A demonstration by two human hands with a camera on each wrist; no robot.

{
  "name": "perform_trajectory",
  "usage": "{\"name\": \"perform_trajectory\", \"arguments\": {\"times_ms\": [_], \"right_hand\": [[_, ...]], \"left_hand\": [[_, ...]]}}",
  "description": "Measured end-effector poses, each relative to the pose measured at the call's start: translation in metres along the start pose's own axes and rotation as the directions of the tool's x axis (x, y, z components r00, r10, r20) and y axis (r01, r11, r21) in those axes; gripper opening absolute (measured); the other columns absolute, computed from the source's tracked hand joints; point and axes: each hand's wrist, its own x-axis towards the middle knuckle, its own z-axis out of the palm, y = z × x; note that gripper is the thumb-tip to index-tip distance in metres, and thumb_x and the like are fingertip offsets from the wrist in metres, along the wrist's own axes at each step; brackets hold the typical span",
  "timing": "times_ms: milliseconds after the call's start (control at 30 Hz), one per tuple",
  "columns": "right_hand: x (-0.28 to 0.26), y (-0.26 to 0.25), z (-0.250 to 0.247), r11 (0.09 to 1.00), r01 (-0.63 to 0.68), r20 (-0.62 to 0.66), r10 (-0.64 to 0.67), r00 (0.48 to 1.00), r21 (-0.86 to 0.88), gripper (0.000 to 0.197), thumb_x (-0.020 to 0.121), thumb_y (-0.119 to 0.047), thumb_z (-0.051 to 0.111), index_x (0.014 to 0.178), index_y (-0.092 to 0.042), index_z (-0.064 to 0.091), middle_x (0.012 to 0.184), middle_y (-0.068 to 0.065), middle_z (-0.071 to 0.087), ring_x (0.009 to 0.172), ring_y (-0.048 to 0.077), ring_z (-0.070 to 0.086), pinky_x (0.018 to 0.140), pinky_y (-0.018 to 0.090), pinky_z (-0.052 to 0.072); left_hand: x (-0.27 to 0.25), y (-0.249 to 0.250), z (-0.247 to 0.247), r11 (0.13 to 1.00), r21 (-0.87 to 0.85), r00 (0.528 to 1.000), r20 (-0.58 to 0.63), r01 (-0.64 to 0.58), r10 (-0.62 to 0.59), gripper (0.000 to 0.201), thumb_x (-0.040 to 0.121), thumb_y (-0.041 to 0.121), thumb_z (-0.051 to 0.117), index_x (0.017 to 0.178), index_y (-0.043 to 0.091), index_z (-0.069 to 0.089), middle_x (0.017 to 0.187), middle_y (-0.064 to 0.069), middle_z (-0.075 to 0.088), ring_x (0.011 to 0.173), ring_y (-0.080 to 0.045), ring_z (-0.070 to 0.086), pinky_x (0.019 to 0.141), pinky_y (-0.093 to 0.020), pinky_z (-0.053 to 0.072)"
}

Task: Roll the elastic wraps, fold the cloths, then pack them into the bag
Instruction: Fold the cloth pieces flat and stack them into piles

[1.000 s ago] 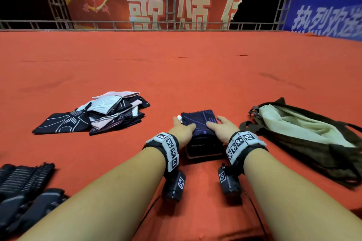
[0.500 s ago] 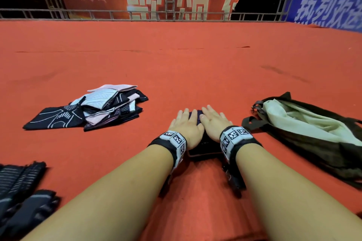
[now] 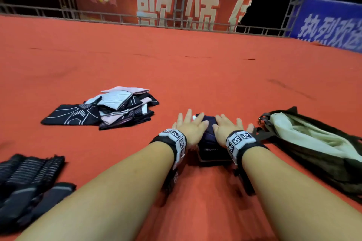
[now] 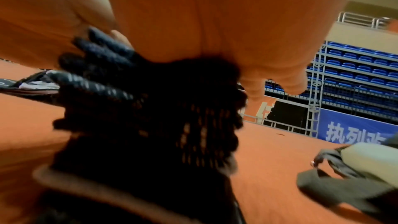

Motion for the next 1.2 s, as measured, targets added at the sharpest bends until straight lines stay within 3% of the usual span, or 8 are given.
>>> {"name": "perform_trajectory", "arguments": {"times_ms": [100, 233, 400, 500, 567, 733, 967, 1200], "right_hand": [[-0.005, -0.027, -0.019, 0.993, -0.019, -0.013, 0.017, 1.000, -0.116, 0.058, 0.094, -0.037, 0.039, 0.152, -0.034, 0.029, 0.167, -0.010, 0.011, 0.153, 0.036, -0.004, 0.117, 0.065, -0.005], [-0.013, -0.088, -0.029, 0.980, 0.141, -0.110, -0.157, 0.981, -0.139, 0.059, 0.096, -0.037, 0.043, 0.153, -0.025, 0.033, 0.166, -0.001, 0.019, 0.153, 0.030, 0.007, 0.122, 0.052, 0.011], [-0.027, -0.175, 0.007, 0.902, 0.432, -0.088, -0.430, 0.898, 0.003, 0.059, 0.090, -0.020, 0.045, 0.148, -0.017, 0.041, 0.156, 0.004, 0.036, 0.149, 0.032, 0.021, 0.122, 0.040, 0.022], [-0.029, -0.209, 0.037, 0.873, 0.486, -0.001, -0.486, 0.874, 0.038, 0.055, 0.087, -0.025, 0.053, 0.141, -0.016, 0.048, 0.144, 0.006, 0.048, 0.137, 0.031, 0.038, 0.115, 0.037, 0.033], [-0.026, -0.220, 0.056, 0.888, 0.458, 0.103, -0.460, 0.882, 0.042, 0.062, 0.089, -0.030, 0.058, 0.147, -0.015, 0.042, 0.151, 0.010, 0.043, 0.139, 0.031, 0.039, 0.116, 0.034, 0.033], [-0.014, -0.226, 0.086, 0.920, 0.381, 0.334, -0.332, 0.882, -0.089, 0.079, 0.092, -0.052, 0.057, 0.157, -0.023, 0.025, 0.165, 0.008, 0.020, 0.148, 0.034, 0.028, 0.121, 0.042, 0.026], [-0.002, -0.227, 0.062, 0.908, 0.404, 0.395, -0.333, 0.856, -0.110, 0.071, 0.090, -0.042, 0.066, 0.154, -0.030, 0.038, 0.153, -0.002, 0.048, 0.137, 0.020, 0.048, 0.109, 0.024, 0.036], [-0.013, -0.225, 0.066, 0.868, 0.455, 0.421, -0.345, 0.839, -0.196, 0.082, 0.093, -0.042, 0.062, 0.160, -0.024, 0.019, 0.166, 0.007, 0.019, 0.149, 0.030, 0.028, 0.117, 0.038, 0.027]], "left_hand": [[-0.003, -0.048, -0.032, 0.987, 0.122, 0.993, -0.057, 0.107, -0.100, 0.106, 0.068, 0.082, -0.004, 0.160, 0.035, 0.022, 0.170, -0.003, 0.009, 0.155, -0.035, -0.006, 0.124, -0.053, 0.005], [-0.037, -0.110, -0.076, 0.953, 0.168, 0.958, -0.178, 0.254, -0.224, 0.058, 0.102, 0.051, 0.035, 0.142, 0.013, 0.054, 0.150, -0.017, 0.048, 0.142, -0.033, 0.038, 0.117, -0.038, 0.027], [-0.062, -0.177, -0.095, 0.897, 0.207, 0.919, -0.138, 0.390, -0.368, 0.044, 0.091, 0.044, 0.053, 0.120, 0.014, 0.067, 0.125, -0.013, 0.067, 0.115, -0.031, 0.062, 0.096, -0.034, 0.048], [-0.064, -0.209, -0.093, 0.880, 0.196, 0.902, -0.082, 0.432, -0.425, 0.050, 0.074, 0.051, 0.053, 0.111, 0.020, 0.065, 0.120, -0.008, 0.069, 0.106, -0.028, 0.065, 0.094, -0.035, 0.052], [-0.063, -0.222, -0.091, 0.874, 0.216, 0.899, -0.052, 0.435, -0.435, 0.067, 0.066, 0.056, 0.052, 0.120, 0.019, 0.067, 0.125, -0.006, 0.068, 0.111, -0.026, 0.065, 0.099, -0.038, 0.052], [-0.056, -0.240, -0.085, 0.865, 0.243, 0.897, -0.058, 0.438, -0.438, 0.062, 0.087, 0.053, 0.061, 0.142, 0.024, 0.056, 0.145, -0.011, 0.051, 0.131, -0.030, 0.052, 0.108, -0.037, 0.045], [-0.036, -0.244, -0.084, 0.881, 0.178, 0.899, -0.049, 0.438, -0.436, 0.062, 0.083, 0.050, 0.063, 0.142, 0.036, 0.052, 0.143, -0.012, 0.044, 0.124, -0.033, 0.053, 0.102, -0.037, 0.048], [-0.023, -0.237, -0.073, 0.860, 0.205, 0.882, -0.033, 0.467, -0.470, 0.063, 0.071, 0.045, 0.056, 0.129, 0.021, 0.059, 0.131, -0.005, 0.055, 0.112, -0.032, 0.061, 0.097, -0.042, 0.052]]}}
